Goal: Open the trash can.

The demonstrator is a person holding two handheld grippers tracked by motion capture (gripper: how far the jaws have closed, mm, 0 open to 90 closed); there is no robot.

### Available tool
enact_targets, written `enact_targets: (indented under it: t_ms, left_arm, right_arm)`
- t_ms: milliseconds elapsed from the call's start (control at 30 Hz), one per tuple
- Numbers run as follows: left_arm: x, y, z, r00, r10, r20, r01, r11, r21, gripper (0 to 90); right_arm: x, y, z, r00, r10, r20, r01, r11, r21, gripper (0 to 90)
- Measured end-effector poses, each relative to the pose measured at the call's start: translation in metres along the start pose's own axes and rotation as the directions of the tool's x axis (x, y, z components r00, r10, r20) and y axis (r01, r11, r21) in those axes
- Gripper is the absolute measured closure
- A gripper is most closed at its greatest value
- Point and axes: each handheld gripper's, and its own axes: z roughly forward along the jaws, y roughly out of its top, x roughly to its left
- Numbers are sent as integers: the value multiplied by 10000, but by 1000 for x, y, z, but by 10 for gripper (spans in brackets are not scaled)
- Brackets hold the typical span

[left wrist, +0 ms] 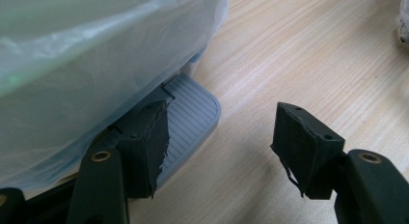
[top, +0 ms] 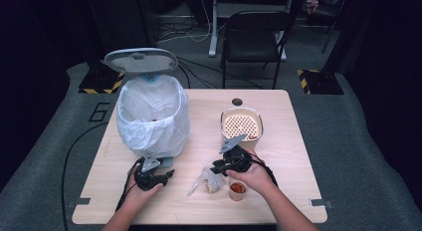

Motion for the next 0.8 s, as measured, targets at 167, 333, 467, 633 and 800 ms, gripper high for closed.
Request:
enact_targets:
  t_ms: [167, 333, 467, 633, 800]
  left_arm:
    - [0, 0, 0, 10000, 12, -26, -12, 10000, -4, 373]
    - [-1, 0, 1, 9999, 70, -96, -71, 10000, -18, 373]
    - [-1, 0, 1, 9999, 54, -88, -54, 10000, -2, 373]
    - [-1, 0, 1, 9999, 123, -104, -123, 9999, -16, 373]
    - [0, 0, 1, 9999, 70, -82, -70, 10000, -19, 372]
  right_arm:
    - [0, 0, 2, 9999, -13, 147, 9, 9997, 256, 808]
    - [-2, 0, 1, 9993, -213, 295, 200, 9989, 434, 878]
    - [-2, 0, 2, 9999, 31, 143, -37, 9993, 369, 900]
    - [-3, 0, 1, 9996, -70, 288, 60, 9994, 348, 900]
    - [-1, 1, -4, 9993, 83, 368, -88, 9999, 114, 900]
